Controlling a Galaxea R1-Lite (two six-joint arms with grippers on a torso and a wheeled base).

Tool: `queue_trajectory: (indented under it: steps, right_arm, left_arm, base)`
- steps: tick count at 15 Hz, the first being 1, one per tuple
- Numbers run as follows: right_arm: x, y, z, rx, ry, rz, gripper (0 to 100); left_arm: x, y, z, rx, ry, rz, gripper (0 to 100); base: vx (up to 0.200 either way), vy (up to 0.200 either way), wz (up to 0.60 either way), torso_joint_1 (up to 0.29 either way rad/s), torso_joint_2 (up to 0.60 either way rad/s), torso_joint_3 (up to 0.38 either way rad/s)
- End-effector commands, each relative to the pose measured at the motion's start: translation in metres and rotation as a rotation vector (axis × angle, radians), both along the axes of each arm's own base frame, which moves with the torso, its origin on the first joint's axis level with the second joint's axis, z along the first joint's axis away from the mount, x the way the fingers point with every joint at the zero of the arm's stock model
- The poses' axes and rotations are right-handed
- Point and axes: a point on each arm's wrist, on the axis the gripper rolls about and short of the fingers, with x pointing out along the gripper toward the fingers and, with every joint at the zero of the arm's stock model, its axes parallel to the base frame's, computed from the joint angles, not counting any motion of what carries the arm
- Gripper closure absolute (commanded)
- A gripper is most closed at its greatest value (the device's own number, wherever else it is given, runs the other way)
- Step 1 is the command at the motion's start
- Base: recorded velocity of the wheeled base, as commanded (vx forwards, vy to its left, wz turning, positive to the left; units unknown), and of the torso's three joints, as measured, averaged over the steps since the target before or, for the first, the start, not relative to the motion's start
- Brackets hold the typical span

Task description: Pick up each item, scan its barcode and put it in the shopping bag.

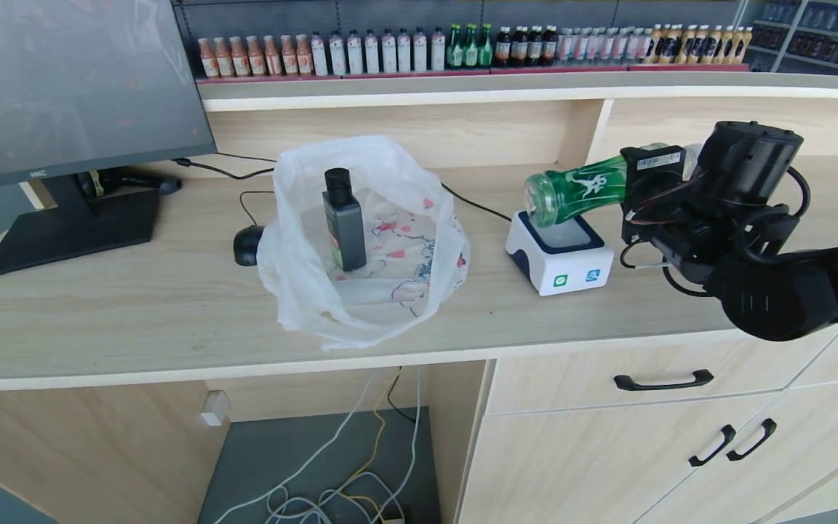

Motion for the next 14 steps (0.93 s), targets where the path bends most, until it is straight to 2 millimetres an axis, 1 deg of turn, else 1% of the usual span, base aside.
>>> queue_trajectory:
  steps: [1,11,14]
  right_arm:
    - [0.0018,-0.0003,-0.0012,-0.001,0.003,-0.003,100]
    - [0.0006,-0.0025,-0.0011,-0.002,0.005,-0.007,100]
    - [-0.0012,-0.0032,0.0018,0.001,-0.002,-0.012,100]
  left_arm:
    - [0.0000,0.0000,0.0000,0.000,0.000,0.000,0]
    - [0.0000,0.0000,0.0000,0.000,0.000,0.000,0]
    - [0.0000,0.0000,0.0001,0.000,-0.002,0.000,0]
  base:
    - [0.000,0.000,0.00,0.000,0.00,0.000]
    - [0.000,0.000,0.00,0.000,0.00,0.000]
    - [0.000,0.000,0.00,0.000,0.00,0.000]
